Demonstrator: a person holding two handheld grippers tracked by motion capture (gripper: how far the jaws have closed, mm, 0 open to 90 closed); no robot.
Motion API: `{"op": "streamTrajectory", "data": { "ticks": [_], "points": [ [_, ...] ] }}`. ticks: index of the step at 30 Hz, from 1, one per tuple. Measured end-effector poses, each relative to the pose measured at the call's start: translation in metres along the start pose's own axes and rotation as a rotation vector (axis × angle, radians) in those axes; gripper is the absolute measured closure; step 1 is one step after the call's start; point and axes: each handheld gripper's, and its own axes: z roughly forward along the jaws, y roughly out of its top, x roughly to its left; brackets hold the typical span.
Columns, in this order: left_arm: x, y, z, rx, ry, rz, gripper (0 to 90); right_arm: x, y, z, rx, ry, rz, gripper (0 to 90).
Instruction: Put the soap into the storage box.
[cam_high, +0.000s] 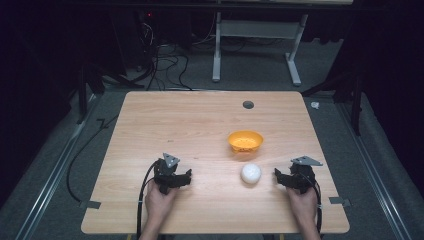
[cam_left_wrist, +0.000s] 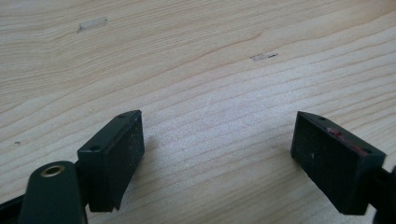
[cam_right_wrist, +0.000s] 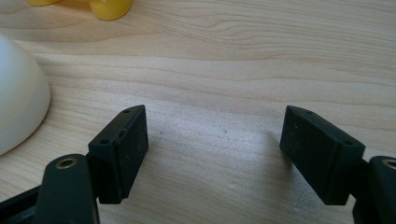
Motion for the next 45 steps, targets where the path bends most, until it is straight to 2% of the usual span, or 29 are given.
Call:
{"op": "streamTrajectory", "data": {
  "ticks": [31,35,38,45],
  "points": [
    [0.0,0.0,0.0,0.0,0.0,-0.001,17.6,0.002,-0.001,-0.001,0.003,0.01,-0.005,24.0],
    [0.0,0.0,0.0,0.0,-0.001,0.0,17.6,0.0,-0.002,-0.002,-0.005,0.025,-0.003,24.9],
    [0.0,0.0,0.0,0.001,-0.001,0.0,17.6,-0.002,-0.003,-0.004,-0.008,0.046,0.017,25.1],
    [0.0,0.0,0.0,0.001,-0.002,0.001,17.6,-0.001,-0.002,-0.014,-0.038,0.059,0.003,25.6]
  ]
}}
